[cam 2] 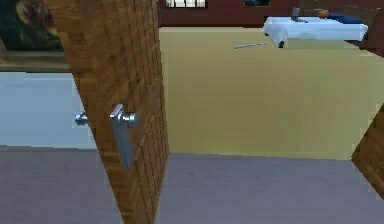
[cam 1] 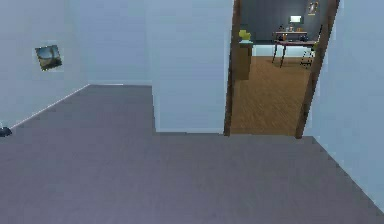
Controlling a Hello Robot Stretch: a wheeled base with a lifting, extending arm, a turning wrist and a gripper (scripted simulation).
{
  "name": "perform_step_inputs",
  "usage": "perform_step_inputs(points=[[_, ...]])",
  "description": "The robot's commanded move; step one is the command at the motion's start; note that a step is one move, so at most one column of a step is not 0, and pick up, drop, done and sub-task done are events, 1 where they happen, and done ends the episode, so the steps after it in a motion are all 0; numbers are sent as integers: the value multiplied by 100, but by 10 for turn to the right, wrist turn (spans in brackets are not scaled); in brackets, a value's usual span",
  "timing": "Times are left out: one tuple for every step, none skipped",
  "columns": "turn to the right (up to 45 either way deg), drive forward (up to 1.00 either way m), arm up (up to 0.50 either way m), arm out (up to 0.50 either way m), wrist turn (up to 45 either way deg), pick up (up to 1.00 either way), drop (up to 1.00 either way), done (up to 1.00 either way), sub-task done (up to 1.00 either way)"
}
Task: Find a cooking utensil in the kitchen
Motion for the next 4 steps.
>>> perform_step_inputs(points=[[30,0,0,0,0,0,0,0,0],[0,65,0,0,0,0,0,0,0],[450,0,0,0,0,0,0,0,0],[150,0,0,0,0,0,0,0,0]])
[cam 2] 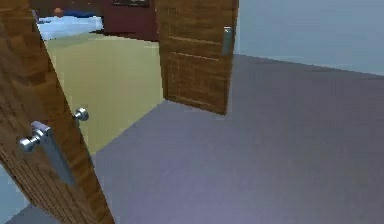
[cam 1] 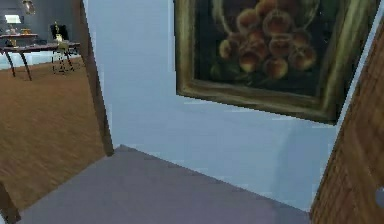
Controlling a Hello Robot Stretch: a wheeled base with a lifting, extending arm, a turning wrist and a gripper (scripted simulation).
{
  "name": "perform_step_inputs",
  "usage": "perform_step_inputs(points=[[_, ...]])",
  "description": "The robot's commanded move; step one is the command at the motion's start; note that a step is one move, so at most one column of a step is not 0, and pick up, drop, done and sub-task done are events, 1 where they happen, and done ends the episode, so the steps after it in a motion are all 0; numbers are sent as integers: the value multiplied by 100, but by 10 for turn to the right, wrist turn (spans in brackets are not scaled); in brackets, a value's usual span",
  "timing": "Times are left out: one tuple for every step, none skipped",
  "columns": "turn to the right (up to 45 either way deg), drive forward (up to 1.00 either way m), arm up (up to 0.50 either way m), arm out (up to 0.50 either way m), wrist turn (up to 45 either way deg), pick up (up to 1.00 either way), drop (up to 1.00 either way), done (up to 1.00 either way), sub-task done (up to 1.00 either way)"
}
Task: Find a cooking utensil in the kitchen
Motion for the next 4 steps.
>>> perform_step_inputs(points=[[0,15,0,0,0,0,0,0,0],[-390,0,0,0,0,0,0,0,0],[0,100,0,0,0,0,0,0,0],[-30,0,0,0,0,0,0,0,0]])
